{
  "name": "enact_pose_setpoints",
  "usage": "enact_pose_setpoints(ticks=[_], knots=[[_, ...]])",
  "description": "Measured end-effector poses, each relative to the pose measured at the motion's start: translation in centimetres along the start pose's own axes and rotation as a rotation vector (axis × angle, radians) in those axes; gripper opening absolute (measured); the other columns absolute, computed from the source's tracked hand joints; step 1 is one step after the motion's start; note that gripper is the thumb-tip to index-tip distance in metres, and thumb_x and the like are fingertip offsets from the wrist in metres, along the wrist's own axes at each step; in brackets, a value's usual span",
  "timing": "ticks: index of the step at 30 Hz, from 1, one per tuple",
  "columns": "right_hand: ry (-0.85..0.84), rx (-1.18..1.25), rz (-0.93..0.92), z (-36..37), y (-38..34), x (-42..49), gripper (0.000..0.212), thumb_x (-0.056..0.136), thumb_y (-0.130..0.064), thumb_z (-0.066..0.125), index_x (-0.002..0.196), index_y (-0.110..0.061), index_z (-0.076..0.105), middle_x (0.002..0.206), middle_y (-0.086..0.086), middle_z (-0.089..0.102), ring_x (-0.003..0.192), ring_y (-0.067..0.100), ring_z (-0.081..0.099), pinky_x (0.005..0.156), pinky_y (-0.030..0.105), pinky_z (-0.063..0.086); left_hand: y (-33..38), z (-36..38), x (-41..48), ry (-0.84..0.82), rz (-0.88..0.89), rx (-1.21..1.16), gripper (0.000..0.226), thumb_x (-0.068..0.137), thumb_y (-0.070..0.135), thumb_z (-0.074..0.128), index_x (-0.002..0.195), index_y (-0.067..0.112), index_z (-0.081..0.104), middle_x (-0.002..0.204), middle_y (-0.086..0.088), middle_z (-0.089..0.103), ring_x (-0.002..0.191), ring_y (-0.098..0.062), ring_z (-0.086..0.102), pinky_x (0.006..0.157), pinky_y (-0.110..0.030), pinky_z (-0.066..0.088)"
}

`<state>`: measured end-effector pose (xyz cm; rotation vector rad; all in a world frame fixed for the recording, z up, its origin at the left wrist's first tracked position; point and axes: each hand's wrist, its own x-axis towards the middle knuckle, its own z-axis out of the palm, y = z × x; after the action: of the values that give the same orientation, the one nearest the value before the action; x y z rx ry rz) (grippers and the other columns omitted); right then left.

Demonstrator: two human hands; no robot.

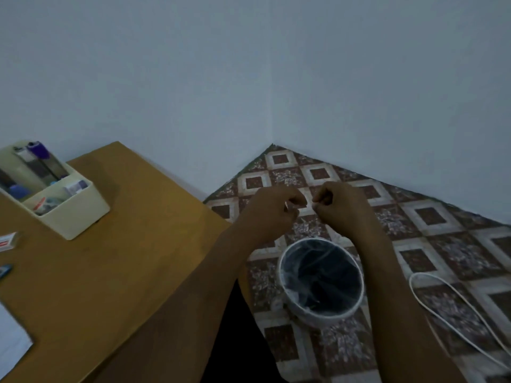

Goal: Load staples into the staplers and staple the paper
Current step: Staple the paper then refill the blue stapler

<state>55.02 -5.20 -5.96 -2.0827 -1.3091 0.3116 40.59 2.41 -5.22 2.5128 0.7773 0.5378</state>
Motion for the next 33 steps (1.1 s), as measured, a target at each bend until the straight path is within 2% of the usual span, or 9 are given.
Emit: enact_pose_setpoints(ticks=[3, 7, 14, 16, 21, 25, 27, 30, 33], knots=[[0.011, 0.005, 0.018, -0.3, 0.8, 0.1, 0.009, 0.083, -0.009, 0.061, 0.078, -0.017, 0.060, 0.074, 0.003, 0.064, 0.070, 0.018, 0.061, 0.059, 0.025, 0.045, 0.0, 0.3, 0.3, -0.006, -0.009, -0.006, 0.030, 0.089, -0.001, 0.052, 0.108, 0.015, 0.069, 0.115, 0.001, 0.067, 0.083, -0.002, 0.051, 0.069, -0.005, 0.043], [0.005, 0.037, 0.001, 0.1, 0.7, 0.0, 0.007, 0.083, -0.010, 0.060, 0.080, -0.016, 0.062, 0.073, -0.001, 0.061, 0.069, 0.016, 0.060, 0.059, 0.024, 0.046, -0.7, -1.1, 0.1, 0.055, -0.026, 0.008, 0.031, 0.084, -0.006, 0.052, 0.096, 0.014, 0.072, 0.104, -0.001, 0.071, 0.082, -0.004, 0.055, 0.064, -0.001, 0.038], [-0.064, 0.080, -0.141, 2.3, -4.2, 0.6, 0.005, 0.085, -0.011, 0.060, 0.084, -0.014, 0.064, 0.076, -0.001, 0.062, 0.071, 0.014, 0.061, 0.060, 0.019, 0.048, -2.1, -6.6, -2.5, 0.187, -0.054, 0.023, 0.024, 0.083, -0.005, 0.057, 0.090, 0.011, 0.073, 0.083, 0.004, 0.066, 0.057, 0.008, 0.054, 0.056, 0.001, 0.037], [-0.104, 0.085, -0.220, 3.5, -6.7, 0.9, 0.006, 0.086, -0.010, 0.059, 0.088, -0.011, 0.064, 0.078, 0.001, 0.062, 0.071, 0.013, 0.059, 0.060, 0.019, 0.047, -3.1, -8.6, -4.4, 0.246, -0.072, 0.032, 0.022, 0.085, -0.004, 0.058, 0.090, 0.011, 0.073, 0.079, 0.007, 0.064, 0.057, 0.009, 0.055, 0.056, 0.000, 0.038], [-0.175, 0.095, -0.437, 7.0, -13.8, 1.1, 0.006, 0.083, -0.009, 0.060, 0.083, -0.013, 0.064, 0.067, -0.012, 0.055, 0.062, 0.003, 0.053, 0.055, 0.009, 0.037, -6.2, -13.4, -9.5, 0.414, -0.248, 0.040, 0.024, 0.084, -0.001, 0.058, 0.082, 0.019, 0.070, 0.070, 0.025, 0.057, 0.064, -0.001, 0.057, 0.058, -0.003, 0.039], [-0.283, 0.143, -0.598, 11.0, -20.3, 0.2, 0.007, 0.082, -0.007, 0.060, 0.081, -0.009, 0.066, 0.067, -0.007, 0.060, 0.061, 0.006, 0.057, 0.058, 0.017, 0.046, -8.8, -17.3, -14.7, 0.558, -0.353, 0.063, 0.021, 0.083, 0.003, 0.059, 0.078, 0.021, 0.069, 0.071, 0.020, 0.062, 0.064, -0.007, 0.060, 0.063, -0.017, 0.047], [-0.316, 0.177, -0.664, 13.1, -23.1, -0.4, 0.008, 0.080, -0.007, 0.059, 0.078, -0.008, 0.067, 0.064, -0.011, 0.057, 0.059, 0.003, 0.055, 0.060, 0.019, 0.048, -9.9, -19.0, -17.1, 0.579, -0.412, 0.094, 0.020, 0.084, 0.005, 0.060, 0.079, 0.022, 0.070, 0.069, 0.023, 0.061, 0.060, -0.001, 0.059, 0.062, -0.016, 0.047], [-0.360, 0.221, -0.770, 16.5, -27.1, -1.7, 0.012, 0.080, -0.007, 0.057, 0.077, -0.011, 0.069, 0.068, -0.009, 0.061, 0.054, 0.002, 0.050, 0.058, 0.010, 0.042, -11.8, -21.3, -20.7, 0.637, -0.514, 0.115, 0.020, 0.084, 0.006, 0.060, 0.078, 0.023, 0.070, 0.064, 0.023, 0.059, 0.052, 0.004, 0.057, 0.060, -0.014, 0.047], [-0.410, 0.219, -0.854, 19.7, -29.9, -2.6, 0.011, 0.082, -0.009, 0.059, 0.080, -0.007, 0.070, 0.077, 0.002, 0.067, 0.061, 0.005, 0.049, 0.058, 0.005, 0.038, -14.0, -23.0, -24.1, 0.702, -0.610, 0.093, 0.021, 0.083, 0.006, 0.061, 0.077, 0.025, 0.069, 0.068, 0.017, 0.064, 0.055, -0.003, 0.060, 0.063, -0.027, 0.053]])
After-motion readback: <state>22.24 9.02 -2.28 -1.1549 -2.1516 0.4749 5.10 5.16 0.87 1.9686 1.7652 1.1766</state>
